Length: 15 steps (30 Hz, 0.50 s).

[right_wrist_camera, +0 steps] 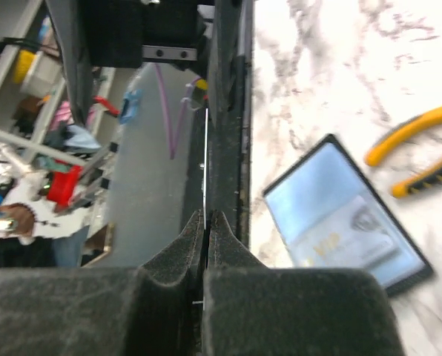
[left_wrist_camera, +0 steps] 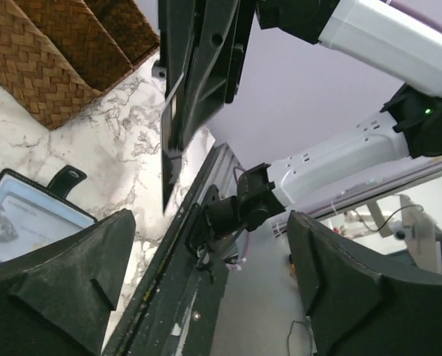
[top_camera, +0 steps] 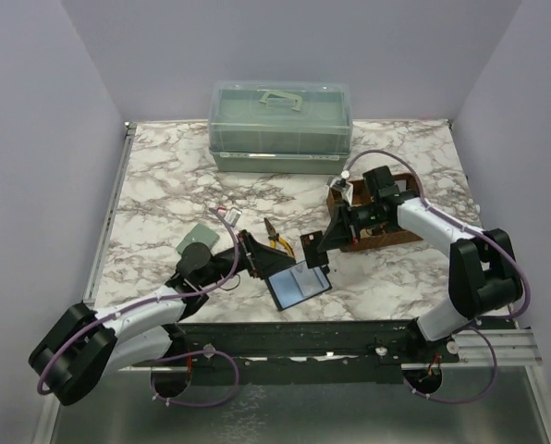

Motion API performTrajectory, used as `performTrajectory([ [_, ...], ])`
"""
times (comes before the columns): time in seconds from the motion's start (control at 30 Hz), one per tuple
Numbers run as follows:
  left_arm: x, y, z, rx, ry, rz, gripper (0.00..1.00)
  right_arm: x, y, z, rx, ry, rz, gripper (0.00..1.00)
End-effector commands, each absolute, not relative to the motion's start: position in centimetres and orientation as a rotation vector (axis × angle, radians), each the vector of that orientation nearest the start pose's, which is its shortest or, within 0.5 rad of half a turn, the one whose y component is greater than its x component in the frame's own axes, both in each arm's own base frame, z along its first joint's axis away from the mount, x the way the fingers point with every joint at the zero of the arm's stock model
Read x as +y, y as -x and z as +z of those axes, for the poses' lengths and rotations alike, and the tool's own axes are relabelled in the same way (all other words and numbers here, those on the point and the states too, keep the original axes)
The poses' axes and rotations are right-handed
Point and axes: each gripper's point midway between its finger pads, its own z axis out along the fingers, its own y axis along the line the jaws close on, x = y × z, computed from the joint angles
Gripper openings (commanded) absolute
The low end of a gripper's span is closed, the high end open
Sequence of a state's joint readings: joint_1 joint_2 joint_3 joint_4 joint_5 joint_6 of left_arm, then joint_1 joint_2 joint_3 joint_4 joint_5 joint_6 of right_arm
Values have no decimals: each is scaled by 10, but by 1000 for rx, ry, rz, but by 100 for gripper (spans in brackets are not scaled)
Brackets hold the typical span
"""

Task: Take the credit cards out of the card holder
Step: Place the credit card in the storage box.

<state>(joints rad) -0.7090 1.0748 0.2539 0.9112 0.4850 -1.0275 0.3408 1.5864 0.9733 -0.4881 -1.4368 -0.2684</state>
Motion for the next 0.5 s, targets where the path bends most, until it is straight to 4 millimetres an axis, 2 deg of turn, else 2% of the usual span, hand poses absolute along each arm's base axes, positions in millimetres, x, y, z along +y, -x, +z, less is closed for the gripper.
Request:
performTrajectory([
  [0.0,-272,-180,199,1719,-39,-1587,98,223,-224,175,1872,1026,1628,0],
  [0.1,-259,-184,190,1744,44,-1518,99,193,-252,179,1898,910,1495,0],
  [0.27,-246,-183,179,1776,50,-1431,99,132,-306,180,2007,806,1063,0],
  [0.47,-239,-180,172,1794,1,-1361,99,77,-343,196,2073,916,589,0],
])
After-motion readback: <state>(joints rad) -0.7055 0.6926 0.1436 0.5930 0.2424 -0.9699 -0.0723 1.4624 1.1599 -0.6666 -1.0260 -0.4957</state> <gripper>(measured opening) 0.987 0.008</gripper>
